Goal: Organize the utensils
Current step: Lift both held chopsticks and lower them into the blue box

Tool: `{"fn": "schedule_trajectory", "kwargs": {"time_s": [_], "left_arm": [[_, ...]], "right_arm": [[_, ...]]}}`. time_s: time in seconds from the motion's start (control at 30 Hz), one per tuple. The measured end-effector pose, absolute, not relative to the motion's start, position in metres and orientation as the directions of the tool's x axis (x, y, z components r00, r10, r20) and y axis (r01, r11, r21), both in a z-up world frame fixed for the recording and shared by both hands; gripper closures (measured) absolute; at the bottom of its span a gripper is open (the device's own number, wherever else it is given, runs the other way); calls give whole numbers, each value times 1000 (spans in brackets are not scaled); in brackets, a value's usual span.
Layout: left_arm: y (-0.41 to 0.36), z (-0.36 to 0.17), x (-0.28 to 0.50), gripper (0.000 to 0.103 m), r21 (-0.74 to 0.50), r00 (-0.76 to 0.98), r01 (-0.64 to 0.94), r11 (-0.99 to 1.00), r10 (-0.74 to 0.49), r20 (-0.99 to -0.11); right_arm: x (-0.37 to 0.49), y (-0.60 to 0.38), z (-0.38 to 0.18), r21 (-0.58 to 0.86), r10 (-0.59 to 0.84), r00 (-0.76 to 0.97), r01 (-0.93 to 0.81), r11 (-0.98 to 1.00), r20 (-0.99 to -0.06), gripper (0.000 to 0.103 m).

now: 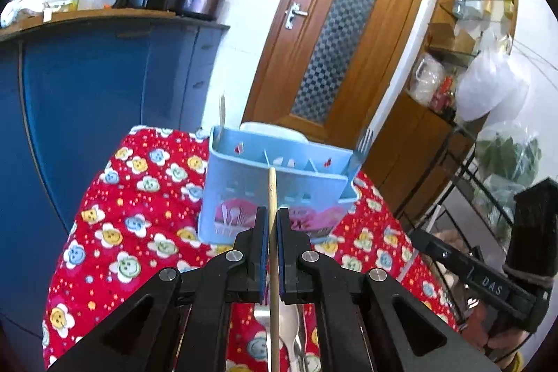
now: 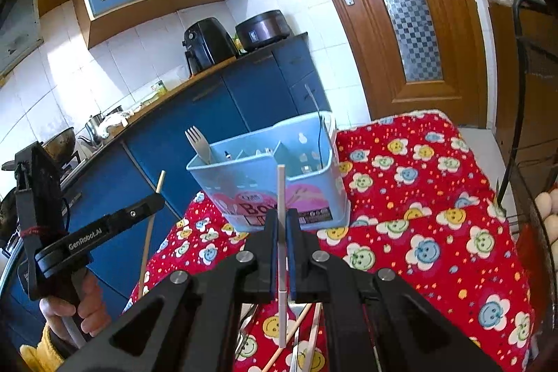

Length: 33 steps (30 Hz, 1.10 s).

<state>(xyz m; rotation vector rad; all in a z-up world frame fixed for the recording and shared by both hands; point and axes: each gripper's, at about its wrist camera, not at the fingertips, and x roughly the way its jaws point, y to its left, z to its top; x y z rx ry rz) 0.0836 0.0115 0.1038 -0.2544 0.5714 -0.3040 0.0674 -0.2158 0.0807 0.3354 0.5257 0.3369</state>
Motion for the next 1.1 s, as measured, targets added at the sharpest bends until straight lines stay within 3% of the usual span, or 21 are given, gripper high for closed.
{"fn": "schedule_trajectory", "kwargs": {"time_s": [0.6,1.1], "left_arm": [[18,151,130,99,-340,887,186,922,-307,-345],[9,186,177,99,-298,973,133,945,-182,-140]], "right_arm": [[84,-217,133,299,355,863,-254,920,-359,97],[128,-225,161,259,325,884,-245,934,-335,97]]}}
